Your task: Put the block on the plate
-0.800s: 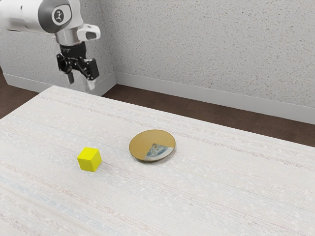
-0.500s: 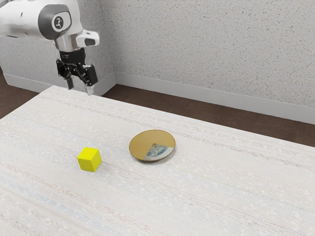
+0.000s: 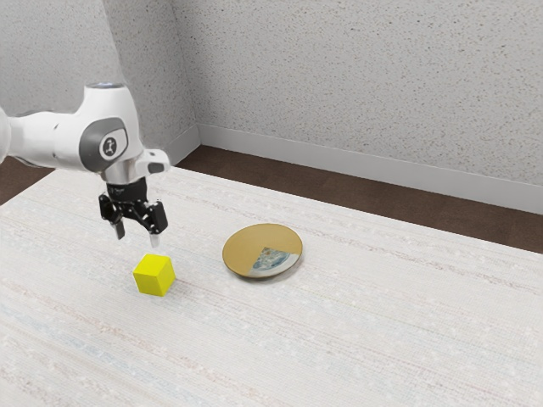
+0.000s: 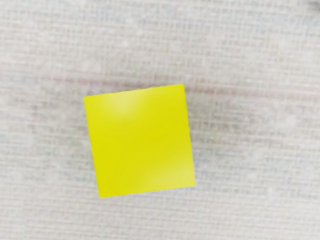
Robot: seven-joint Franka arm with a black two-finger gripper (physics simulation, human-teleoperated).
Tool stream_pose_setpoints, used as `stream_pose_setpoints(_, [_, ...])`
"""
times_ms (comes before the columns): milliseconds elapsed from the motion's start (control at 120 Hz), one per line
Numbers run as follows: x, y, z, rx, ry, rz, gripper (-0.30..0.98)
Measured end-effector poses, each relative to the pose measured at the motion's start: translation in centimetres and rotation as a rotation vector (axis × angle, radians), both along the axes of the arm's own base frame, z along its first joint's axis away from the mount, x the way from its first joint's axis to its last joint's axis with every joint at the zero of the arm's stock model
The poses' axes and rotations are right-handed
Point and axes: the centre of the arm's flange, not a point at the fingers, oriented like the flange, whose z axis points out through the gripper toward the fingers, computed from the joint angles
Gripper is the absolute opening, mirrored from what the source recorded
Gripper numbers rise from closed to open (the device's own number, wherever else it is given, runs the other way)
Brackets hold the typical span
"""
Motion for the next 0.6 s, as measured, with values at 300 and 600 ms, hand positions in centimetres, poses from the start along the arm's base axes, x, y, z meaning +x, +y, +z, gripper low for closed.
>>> stream_pose_setpoints(300, [2.4, 2.0, -6.7, -0.007, -0.029, 0.071, 0.69])
stream_pose_setpoints(600, [2.7, 2.3, -10.7, -0.011, -0.036, 0.099, 0.69])
